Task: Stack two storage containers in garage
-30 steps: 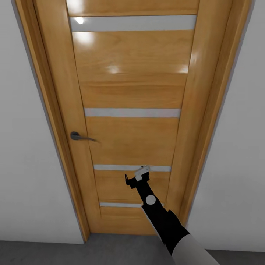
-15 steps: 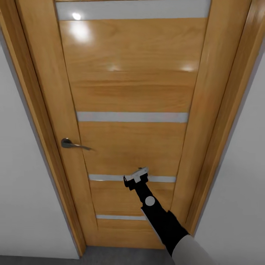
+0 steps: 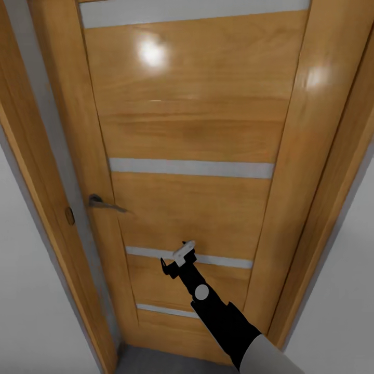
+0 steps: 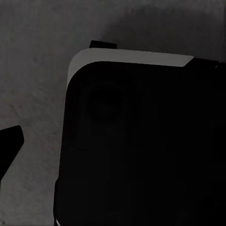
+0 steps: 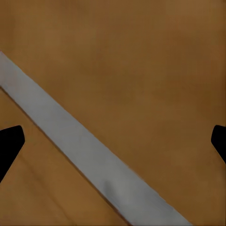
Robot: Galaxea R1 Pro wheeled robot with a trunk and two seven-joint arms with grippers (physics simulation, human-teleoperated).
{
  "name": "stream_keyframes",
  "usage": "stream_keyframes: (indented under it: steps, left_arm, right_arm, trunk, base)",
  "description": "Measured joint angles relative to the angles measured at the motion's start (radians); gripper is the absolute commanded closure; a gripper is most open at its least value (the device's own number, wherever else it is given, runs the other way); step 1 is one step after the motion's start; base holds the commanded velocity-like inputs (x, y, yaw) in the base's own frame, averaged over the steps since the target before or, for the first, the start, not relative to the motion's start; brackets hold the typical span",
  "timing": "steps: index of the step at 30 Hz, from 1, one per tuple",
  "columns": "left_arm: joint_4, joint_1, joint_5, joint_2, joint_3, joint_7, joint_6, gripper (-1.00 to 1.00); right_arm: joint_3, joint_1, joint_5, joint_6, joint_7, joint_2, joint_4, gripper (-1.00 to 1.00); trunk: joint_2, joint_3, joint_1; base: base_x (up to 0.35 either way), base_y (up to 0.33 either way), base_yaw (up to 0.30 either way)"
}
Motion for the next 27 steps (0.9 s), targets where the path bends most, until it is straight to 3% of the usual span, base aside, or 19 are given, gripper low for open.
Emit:
stream_keyframes:
  steps: [7, 8, 9, 12, 16, 21, 27]
  left_arm:
    - [0.0, 0.0, 0.0, -0.001, 0.0, 0.0, 0.0, -1.0]
    - [0.0, 0.0, -0.001, -0.002, 0.0, 0.0, 0.0, -1.0]
    - [0.0, 0.001, -0.001, -0.003, 0.0, 0.0, 0.0, -1.0]
    - [0.0, 0.0, -0.002, -0.003, 0.0, 0.0, 0.0, -1.0]
    - [0.0, 0.0, -0.001, -0.003, 0.0, 0.0, 0.0, -1.0]
    - [0.0, 0.0, -0.001, -0.003, 0.0, 0.0, 0.0, -1.0]
    - [0.0, 0.0, -0.001, -0.001, 0.0, 0.0, 0.0, -1.0]
  right_arm:
    - [0.001, -0.008, -0.003, 0.001, 0.0, 0.0, 0.011, -1.0]
    - [0.0, -0.021, -0.006, 0.001, 0.001, 0.0, 0.024, -1.0]
    - [0.038, -0.077, -0.007, -0.001, 0.001, 0.0, 0.101, -1.0]
    - [-0.003, -0.137, -0.007, -0.008, -0.004, 0.0, 0.201, -1.0]
    - [-0.002, -0.177, -0.017, -0.01, 0.001, 0.0, 0.246, -1.0]
    - [-0.006, -0.267, -0.022, -0.012, -0.004, 0.0, 0.337, -1.0]
    - [-0.012, -0.279, -0.044, -0.015, -0.012, 0.0, 0.317, -1.0]
  trunk:
    - [0.0, 0.0, 0.0]
    - [0.0, 0.0, 0.0]
    - [0.0, 0.0, 0.0]
    - [0.0, 0.0, 0.0]
    - [0.0, 0.0, 0.0]
    - [0.0, 0.0, 0.0]
    - [0.0, 0.0, 0.0]
  base:
    - [0.178, 0.0, 0.0]
    - [0.104, 0.0, 0.0]
    - [0.102, 0.0, 0.0]
    - [0.099, 0.0, 0.0]
    - [0.096, 0.0, 0.0]
    - [0.07, 0.0, 0.0]
    - [0.007, 0.0, 0.0]
